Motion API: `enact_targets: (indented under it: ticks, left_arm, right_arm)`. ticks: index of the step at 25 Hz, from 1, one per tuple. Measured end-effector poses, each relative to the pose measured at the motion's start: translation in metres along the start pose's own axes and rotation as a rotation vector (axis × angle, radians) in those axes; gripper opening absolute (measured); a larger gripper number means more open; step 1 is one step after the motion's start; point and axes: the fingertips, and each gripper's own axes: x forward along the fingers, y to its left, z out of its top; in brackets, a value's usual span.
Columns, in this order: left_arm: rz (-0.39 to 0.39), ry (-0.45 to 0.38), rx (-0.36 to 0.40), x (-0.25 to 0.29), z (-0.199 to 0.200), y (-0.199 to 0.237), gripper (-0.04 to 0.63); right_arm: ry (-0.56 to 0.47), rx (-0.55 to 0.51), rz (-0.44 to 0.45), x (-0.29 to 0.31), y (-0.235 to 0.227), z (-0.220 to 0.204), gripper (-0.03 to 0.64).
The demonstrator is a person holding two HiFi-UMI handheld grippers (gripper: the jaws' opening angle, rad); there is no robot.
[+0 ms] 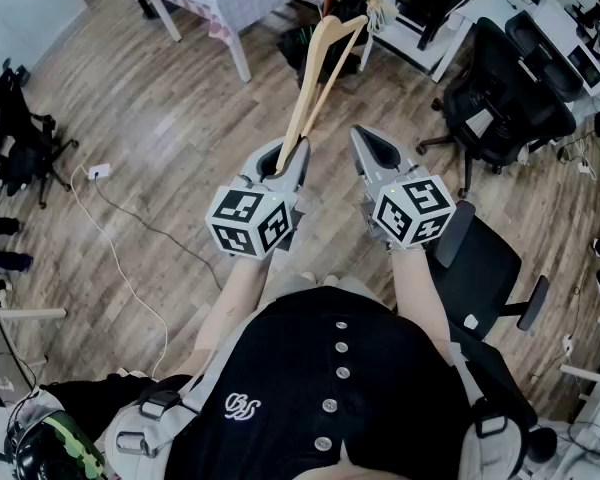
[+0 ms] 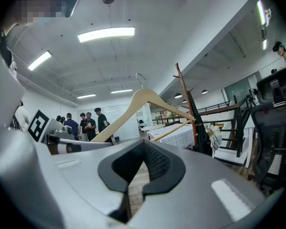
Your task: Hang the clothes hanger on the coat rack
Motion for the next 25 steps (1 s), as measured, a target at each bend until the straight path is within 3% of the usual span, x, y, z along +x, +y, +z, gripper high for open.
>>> enact_targets:
  ticks: [11, 22, 25]
  left_arm:
    - [-0.013, 0.017, 0.022, -0.002, -0.001, -0.001, 0.035]
    - [-0.030, 0.018, 0.017, -0.003, -0.003, 0.013, 0.035]
    - [-0.042, 0.038, 0.045, 0.002, -0.008, 0.017, 0.035]
  right_arm:
    - [-0.012, -0.005, 0.017, 0.000, 0.004, 0.007, 0.000]
    - [-0.019, 0.042, -0.033, 0.009, 0.002, 0.008, 0.000]
    - [-0.007, 0.036, -0.036, 0.014, 0.002, 0.002, 0.000]
